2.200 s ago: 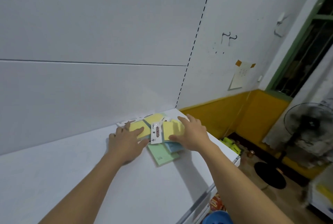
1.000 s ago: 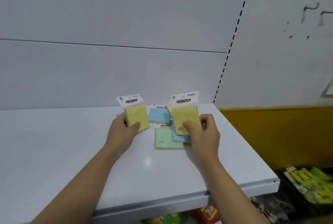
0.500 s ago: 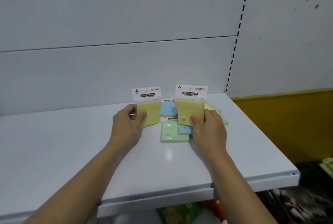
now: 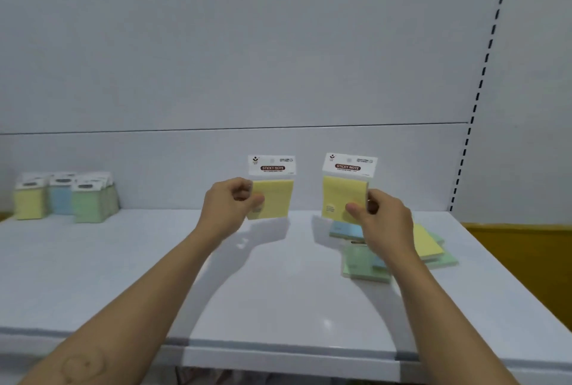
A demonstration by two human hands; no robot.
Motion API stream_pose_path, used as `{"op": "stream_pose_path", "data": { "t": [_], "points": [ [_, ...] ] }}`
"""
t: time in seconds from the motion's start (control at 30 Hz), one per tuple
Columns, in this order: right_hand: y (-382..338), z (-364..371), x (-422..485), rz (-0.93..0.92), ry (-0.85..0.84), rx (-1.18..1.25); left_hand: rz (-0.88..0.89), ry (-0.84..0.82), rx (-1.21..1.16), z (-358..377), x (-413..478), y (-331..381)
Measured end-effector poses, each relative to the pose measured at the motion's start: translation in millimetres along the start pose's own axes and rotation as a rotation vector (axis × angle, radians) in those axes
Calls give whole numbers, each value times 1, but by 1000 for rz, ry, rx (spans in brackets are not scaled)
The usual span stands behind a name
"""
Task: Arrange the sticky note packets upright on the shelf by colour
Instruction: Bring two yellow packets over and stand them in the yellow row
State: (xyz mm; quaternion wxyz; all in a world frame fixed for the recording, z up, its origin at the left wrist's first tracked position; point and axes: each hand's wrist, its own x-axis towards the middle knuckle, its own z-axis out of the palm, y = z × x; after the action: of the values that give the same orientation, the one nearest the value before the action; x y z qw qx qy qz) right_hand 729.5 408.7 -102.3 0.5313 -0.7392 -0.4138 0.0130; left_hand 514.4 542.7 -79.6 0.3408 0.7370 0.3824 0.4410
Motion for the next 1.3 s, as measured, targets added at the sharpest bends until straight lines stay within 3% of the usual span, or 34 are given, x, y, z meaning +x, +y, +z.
{"op": "stream_pose_path", "data": {
  "t": [0.23,0.43,0.8,1.3],
  "points": [
    [-97,66,-16,-166,-135,12,-26,115,19,-114,-10,-18],
    [-159,148,-64,-179,-237,171,-99,249,48,-223,-41,-63],
    [-272,290,-129,-259,-416,227,-160,458,85,-392,-84,-134],
    [-340,445,-167,-190,-604,295,-324,571,73,-512,-96,-220]
  ]
}}
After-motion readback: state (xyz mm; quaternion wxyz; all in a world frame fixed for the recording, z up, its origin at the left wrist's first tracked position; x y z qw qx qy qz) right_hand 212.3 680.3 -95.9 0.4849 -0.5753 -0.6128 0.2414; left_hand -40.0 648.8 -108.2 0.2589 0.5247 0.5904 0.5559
